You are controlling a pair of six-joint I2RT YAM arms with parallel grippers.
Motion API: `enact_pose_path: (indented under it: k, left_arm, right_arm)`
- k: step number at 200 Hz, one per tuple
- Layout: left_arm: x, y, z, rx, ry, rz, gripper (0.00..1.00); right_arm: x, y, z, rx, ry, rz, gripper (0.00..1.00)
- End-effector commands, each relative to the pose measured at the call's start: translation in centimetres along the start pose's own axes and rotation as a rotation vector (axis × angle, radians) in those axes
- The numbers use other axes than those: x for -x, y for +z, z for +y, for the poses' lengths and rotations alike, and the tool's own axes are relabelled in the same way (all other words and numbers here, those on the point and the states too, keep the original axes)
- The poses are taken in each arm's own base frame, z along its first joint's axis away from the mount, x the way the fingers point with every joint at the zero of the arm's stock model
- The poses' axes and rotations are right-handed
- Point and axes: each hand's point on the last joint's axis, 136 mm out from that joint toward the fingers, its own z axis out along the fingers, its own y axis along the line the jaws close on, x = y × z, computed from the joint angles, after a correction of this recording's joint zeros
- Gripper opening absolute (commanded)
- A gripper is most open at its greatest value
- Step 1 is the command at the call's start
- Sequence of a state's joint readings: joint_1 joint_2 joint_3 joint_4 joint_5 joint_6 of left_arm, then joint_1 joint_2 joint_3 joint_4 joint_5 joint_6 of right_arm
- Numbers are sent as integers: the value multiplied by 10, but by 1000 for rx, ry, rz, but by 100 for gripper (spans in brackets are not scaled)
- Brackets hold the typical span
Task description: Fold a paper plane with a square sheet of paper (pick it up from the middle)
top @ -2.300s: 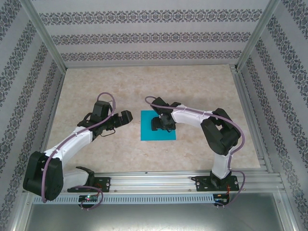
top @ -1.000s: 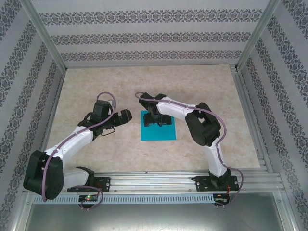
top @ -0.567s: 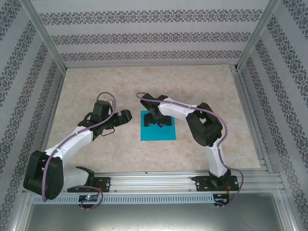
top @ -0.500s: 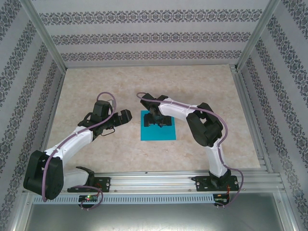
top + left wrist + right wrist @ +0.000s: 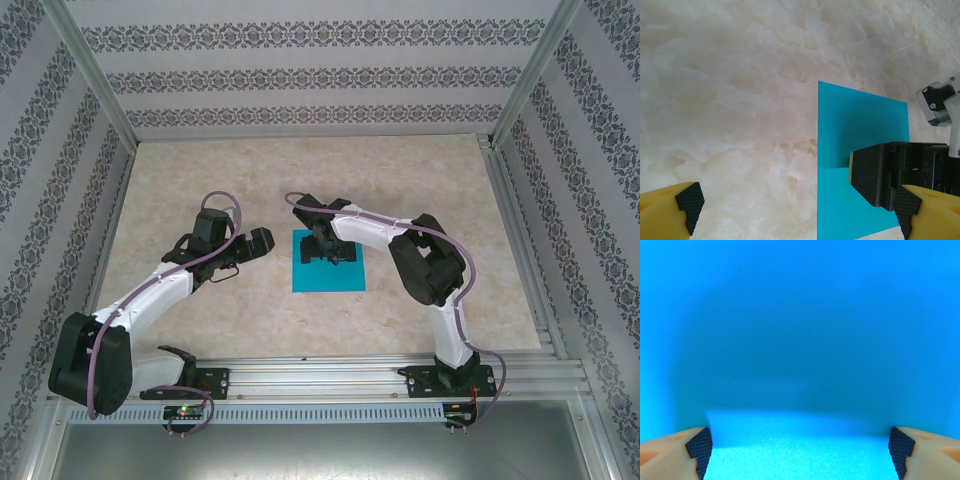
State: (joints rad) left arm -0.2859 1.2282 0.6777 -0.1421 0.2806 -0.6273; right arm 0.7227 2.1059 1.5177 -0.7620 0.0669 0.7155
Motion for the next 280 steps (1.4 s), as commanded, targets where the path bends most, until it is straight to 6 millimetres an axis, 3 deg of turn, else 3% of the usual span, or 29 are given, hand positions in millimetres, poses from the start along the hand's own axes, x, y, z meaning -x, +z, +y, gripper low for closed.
enact_pose_path:
  k: [1,98,137,167,185,215,246,280]
  left_arm:
    - [7,-5,-5,-14,7,-13,100]
    - [8,-6,-5,-9,10,-11,100]
    - [8,-6,-5,-8,8,-10,100]
    - [8,-6,-5,-5,9,-7,100]
    - [8,-7,-5,-4,9,-6,100]
    - [9,-7,-6,-4,8,-7,100]
    - [8,-7,-7,-9,8,-2,100]
    - [8,-9,-10,-17,5,5,100]
  right_arm:
    - [-27,29,-16,-69,-10,108,92]
    - [-16,18,-10,-47,-12,79,89]
    - [-8,5,-1,2,-13,47,80]
    - [0,-8,1,36,-5,11,63]
    - [3,-18,3,57,-4,-10,47]
    - [7,-36,6,108,4,-48,38]
    - [7,-64,27,291,15,-62,36]
    - [18,-112,65,783,98,-78,37]
